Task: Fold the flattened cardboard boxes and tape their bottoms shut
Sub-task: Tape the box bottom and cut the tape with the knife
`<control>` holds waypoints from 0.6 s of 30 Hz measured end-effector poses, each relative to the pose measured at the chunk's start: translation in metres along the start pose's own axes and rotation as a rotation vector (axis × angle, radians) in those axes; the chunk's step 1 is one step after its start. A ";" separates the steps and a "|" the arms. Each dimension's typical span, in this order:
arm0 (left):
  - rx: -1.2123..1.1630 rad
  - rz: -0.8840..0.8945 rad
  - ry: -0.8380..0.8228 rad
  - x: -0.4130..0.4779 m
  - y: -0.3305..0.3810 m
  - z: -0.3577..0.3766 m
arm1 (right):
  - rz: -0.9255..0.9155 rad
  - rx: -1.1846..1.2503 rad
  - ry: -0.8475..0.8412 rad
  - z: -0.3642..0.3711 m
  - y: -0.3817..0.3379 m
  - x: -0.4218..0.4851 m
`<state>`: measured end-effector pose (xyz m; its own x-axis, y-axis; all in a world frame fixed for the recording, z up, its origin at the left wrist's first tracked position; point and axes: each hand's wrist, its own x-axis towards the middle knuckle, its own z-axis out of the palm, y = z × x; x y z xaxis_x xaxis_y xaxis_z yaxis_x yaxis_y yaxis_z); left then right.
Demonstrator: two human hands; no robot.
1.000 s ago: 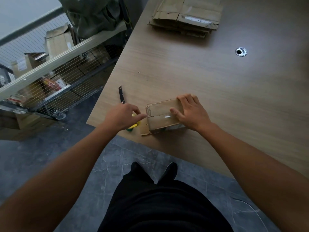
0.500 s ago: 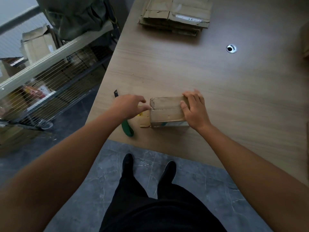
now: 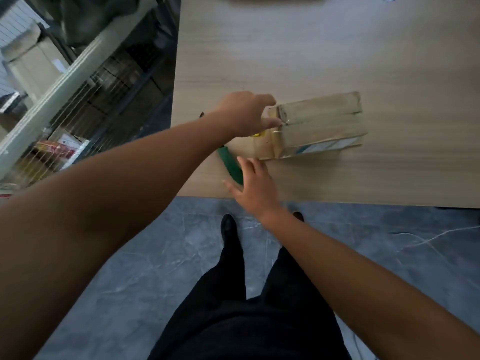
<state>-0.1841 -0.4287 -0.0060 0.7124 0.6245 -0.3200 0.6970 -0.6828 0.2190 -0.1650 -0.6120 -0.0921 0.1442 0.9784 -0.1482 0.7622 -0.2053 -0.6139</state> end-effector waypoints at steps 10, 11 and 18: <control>0.073 0.133 0.018 0.008 0.001 0.005 | 0.126 -0.081 -0.055 0.010 0.021 -0.011; 0.063 0.132 0.007 0.009 0.001 0.007 | 0.172 -0.001 -0.108 -0.004 0.024 -0.026; -0.046 0.128 0.003 0.011 0.000 0.011 | 0.501 0.279 -0.166 -0.092 0.027 -0.119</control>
<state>-0.1774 -0.4256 -0.0195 0.7959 0.5345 -0.2843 0.6033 -0.7390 0.2998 -0.1035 -0.7313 -0.0192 0.3256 0.7487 -0.5774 0.4289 -0.6612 -0.6155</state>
